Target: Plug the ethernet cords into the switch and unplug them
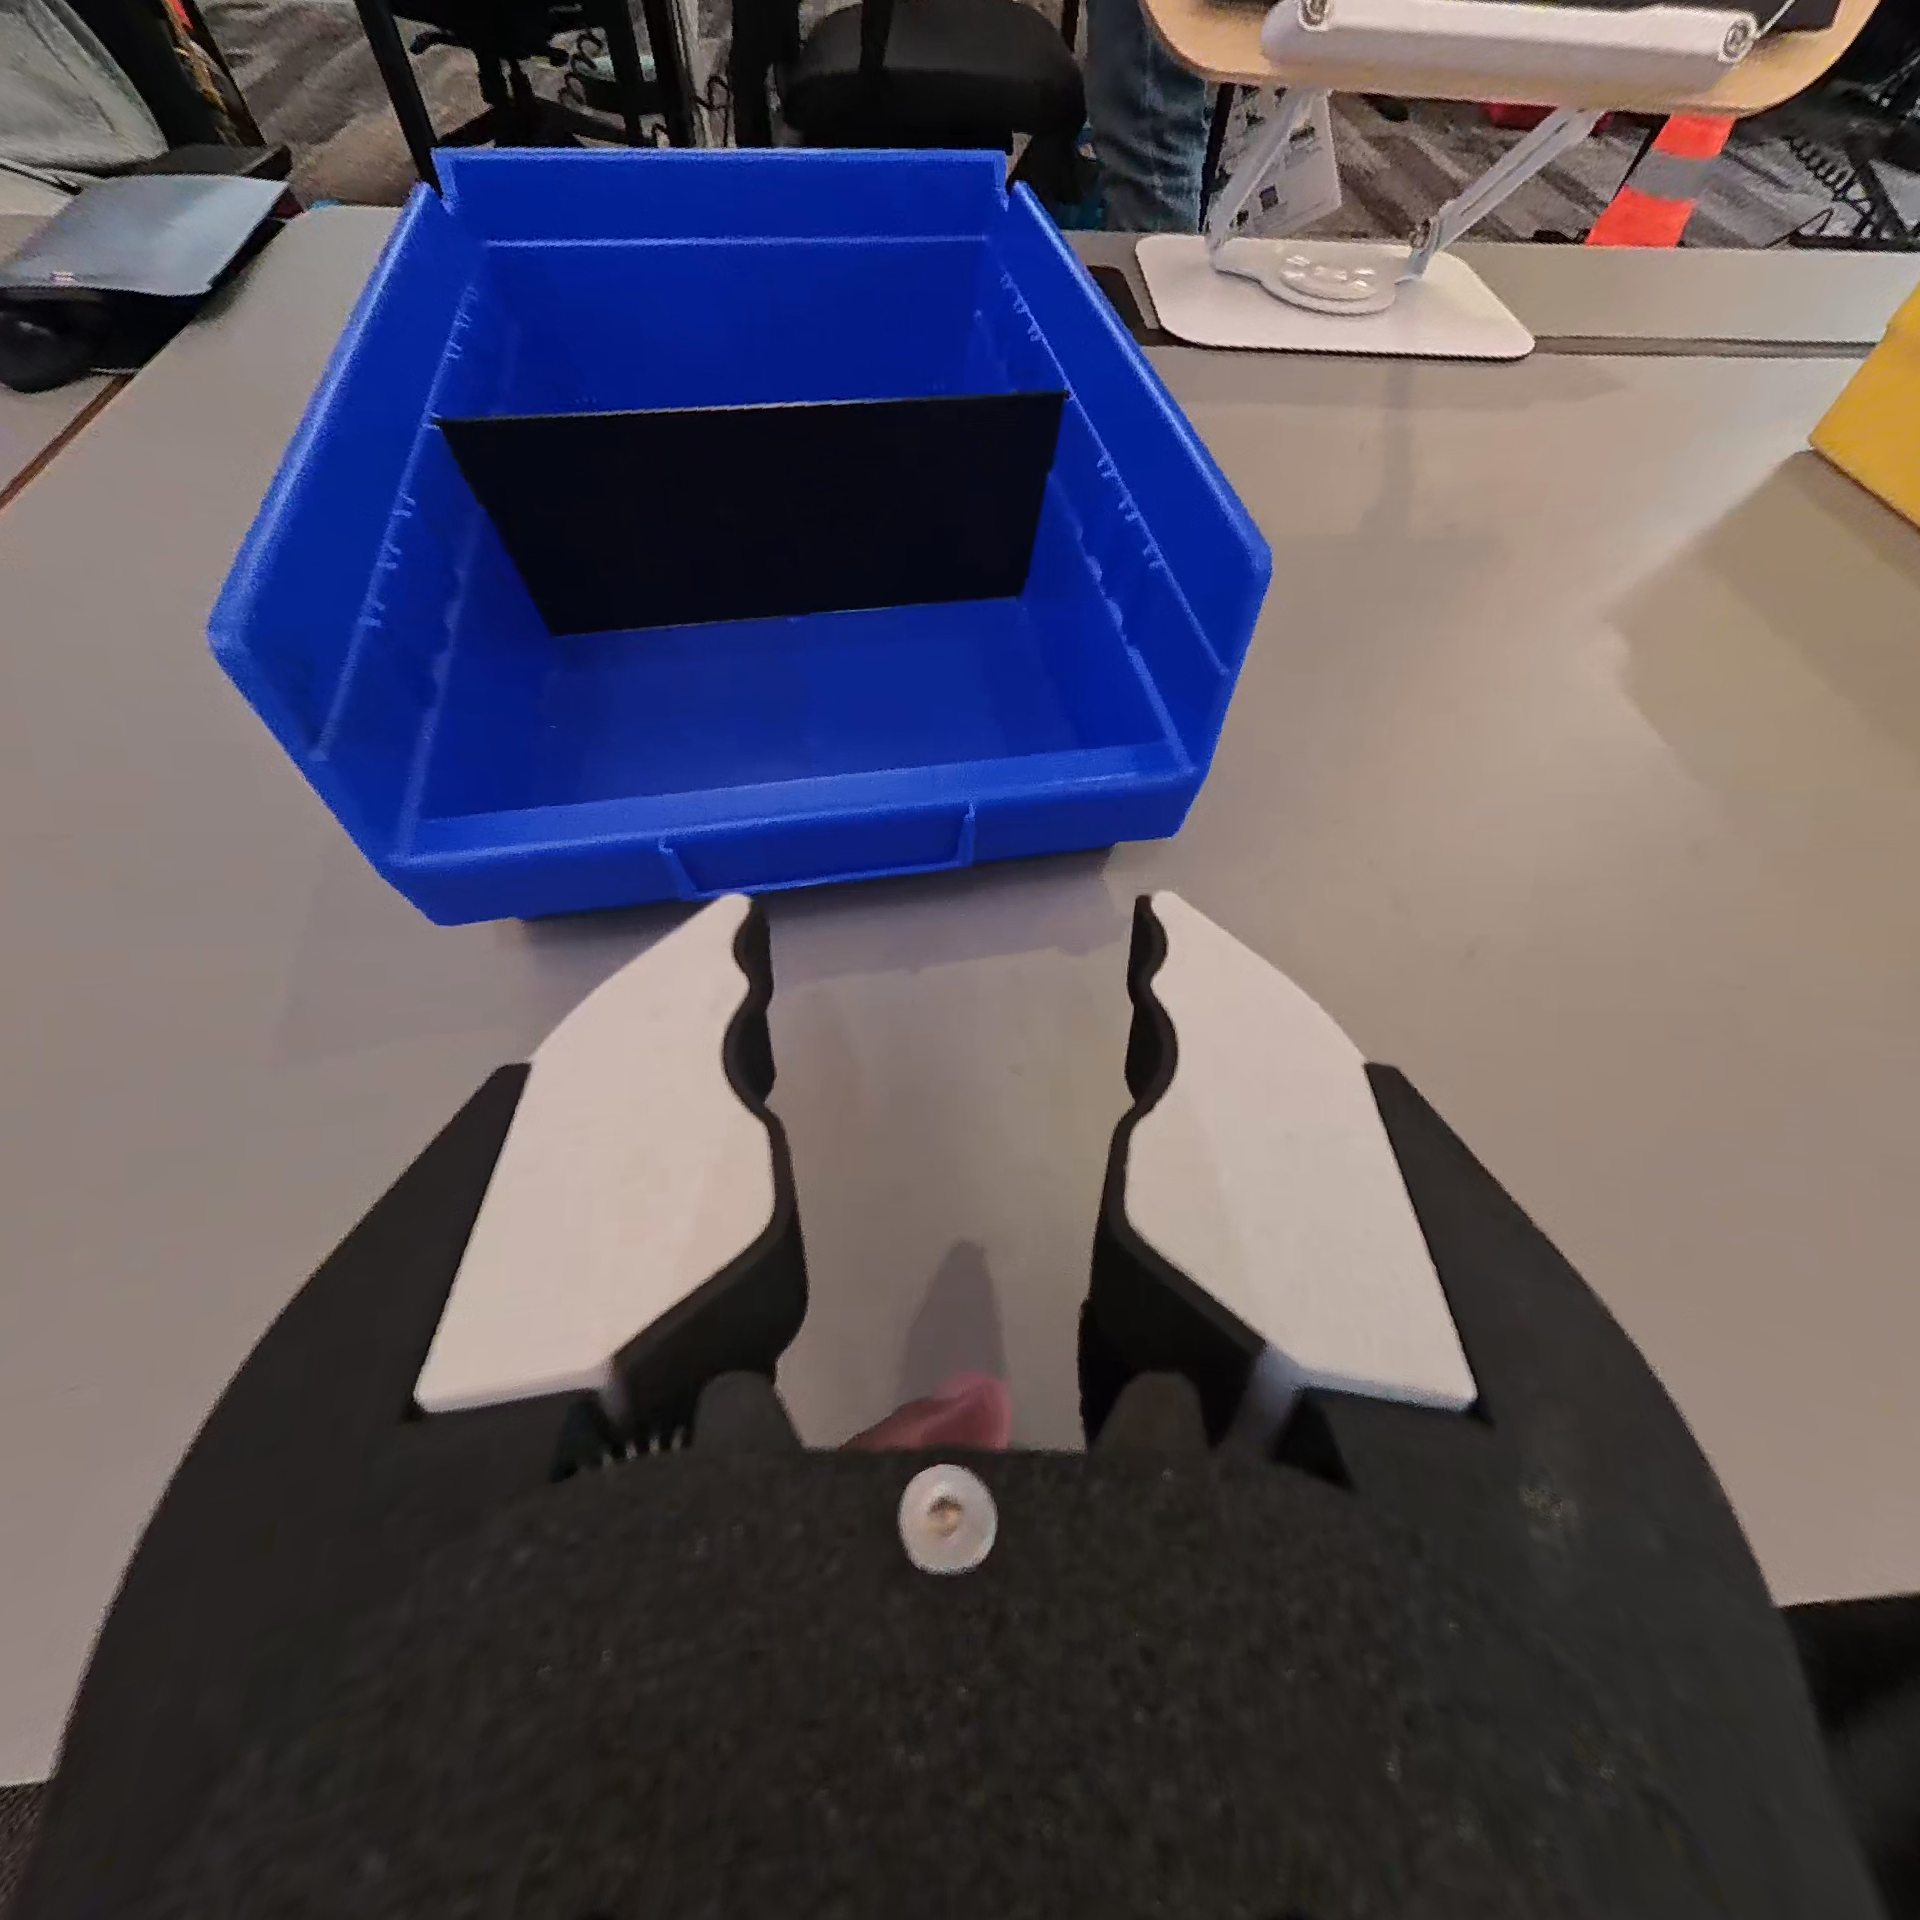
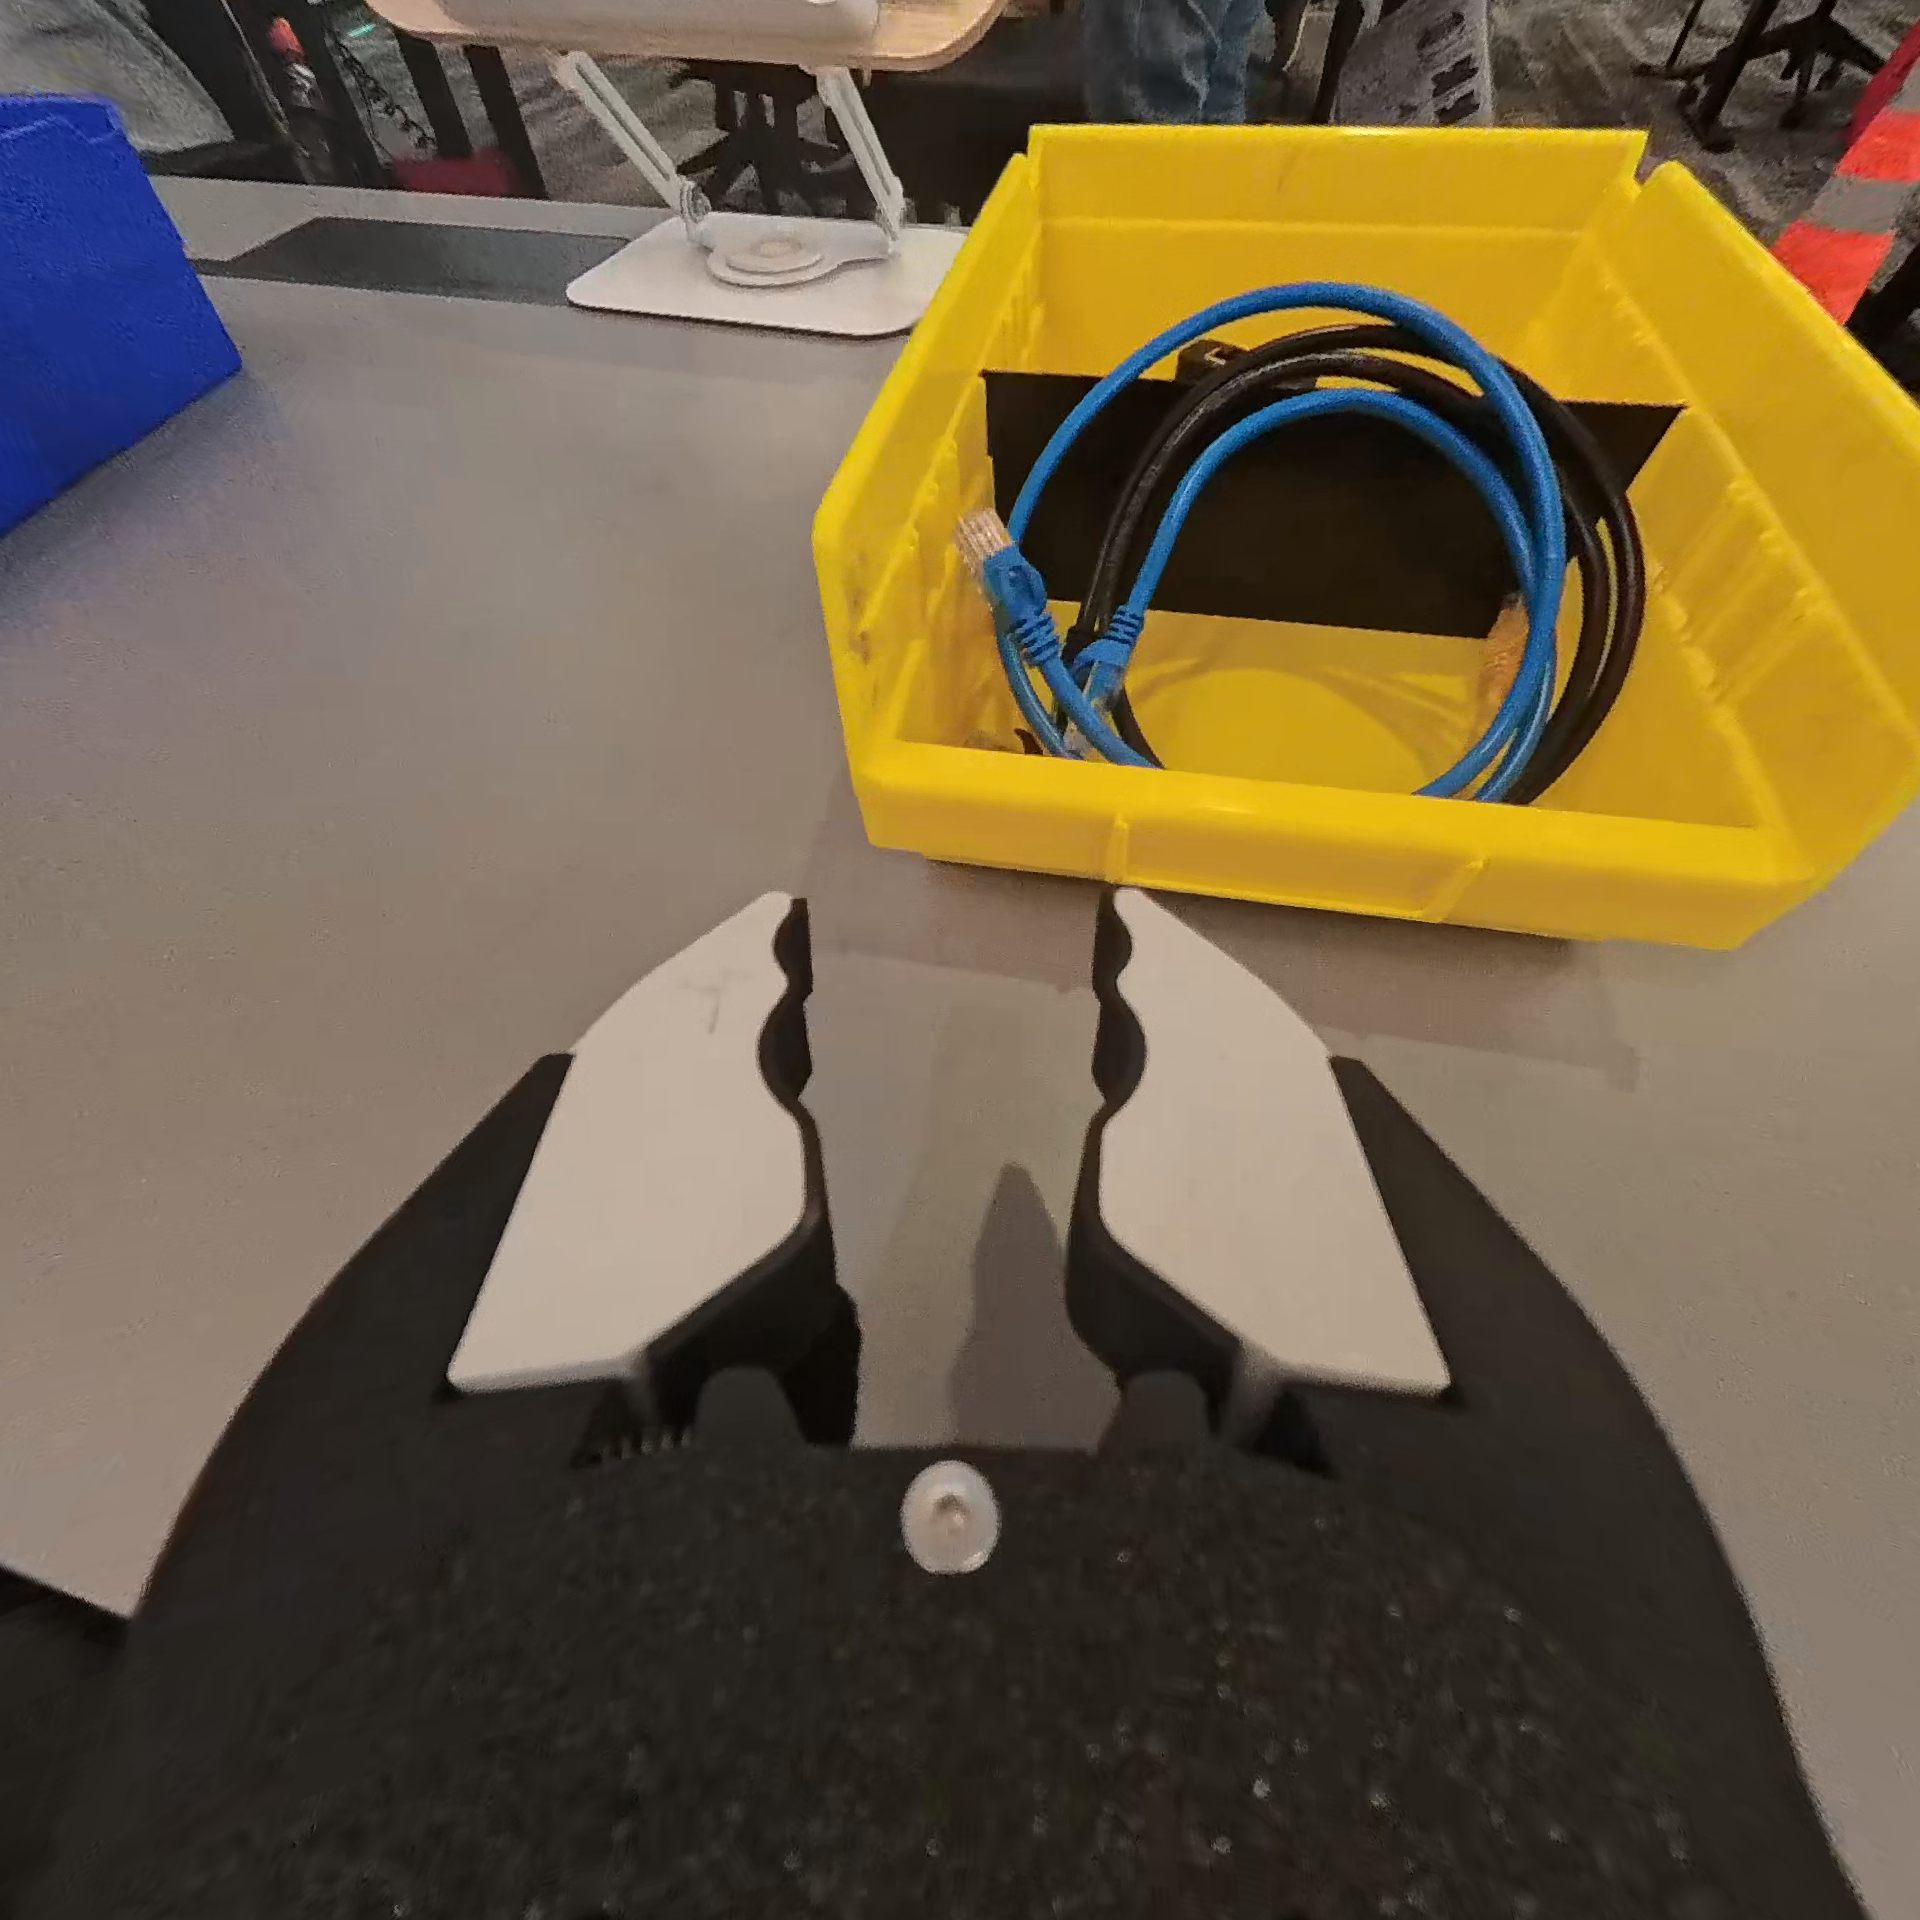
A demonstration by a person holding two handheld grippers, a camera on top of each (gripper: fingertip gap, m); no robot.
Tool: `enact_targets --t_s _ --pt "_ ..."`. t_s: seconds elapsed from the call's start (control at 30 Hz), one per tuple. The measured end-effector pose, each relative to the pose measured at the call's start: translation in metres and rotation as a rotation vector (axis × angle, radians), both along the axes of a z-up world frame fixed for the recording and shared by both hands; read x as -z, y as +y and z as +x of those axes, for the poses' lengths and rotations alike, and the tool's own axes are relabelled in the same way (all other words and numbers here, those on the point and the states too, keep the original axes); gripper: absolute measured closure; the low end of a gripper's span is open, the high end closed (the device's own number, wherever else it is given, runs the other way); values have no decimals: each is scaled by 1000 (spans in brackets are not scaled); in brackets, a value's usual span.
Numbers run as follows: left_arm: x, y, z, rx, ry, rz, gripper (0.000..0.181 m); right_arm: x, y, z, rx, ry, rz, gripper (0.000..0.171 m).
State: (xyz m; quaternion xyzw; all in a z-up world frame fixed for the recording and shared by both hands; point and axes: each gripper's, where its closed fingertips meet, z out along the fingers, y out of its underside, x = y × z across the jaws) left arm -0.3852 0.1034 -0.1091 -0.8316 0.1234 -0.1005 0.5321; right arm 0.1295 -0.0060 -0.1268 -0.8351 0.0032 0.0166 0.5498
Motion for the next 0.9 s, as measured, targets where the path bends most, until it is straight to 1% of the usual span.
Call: enact_targets --t_s 0.13,0.47,0.53,0.6,0.67,0.7,0.73,0.8,0.9 --pt "4 -1 3 18 5 -18 116 2 1 1 -3 25 -5 119" --pt "9 -3 1 11 43 -33 116 4 3 -3 -13 -8 -20 119" --pt "11 -4 2 16 46 -40 115 2 4 -6 -31 -15 -8 117" --pt "14 -7 2 19 57 -49 115 -7 13 -12 -63 -35 35 115" --pt "15 -10 -1 16 63 -51 115 -14 31 -24 -103 -39 80 113" --pt "15 -11 -2 14 61 -54 115 -15 42 -32 -119 -25 81 107" --pt "16 -12 -3 14 59 -57 115 -14 53 -36 -120 -25 73 102" --pt "19 -16 -4 18 64 -69 115 -7 70 -40 -119 -47 45 101" --pt "21 -25 -9 14 78 -77 120 -1 81 -54 -170 -3 17 100"
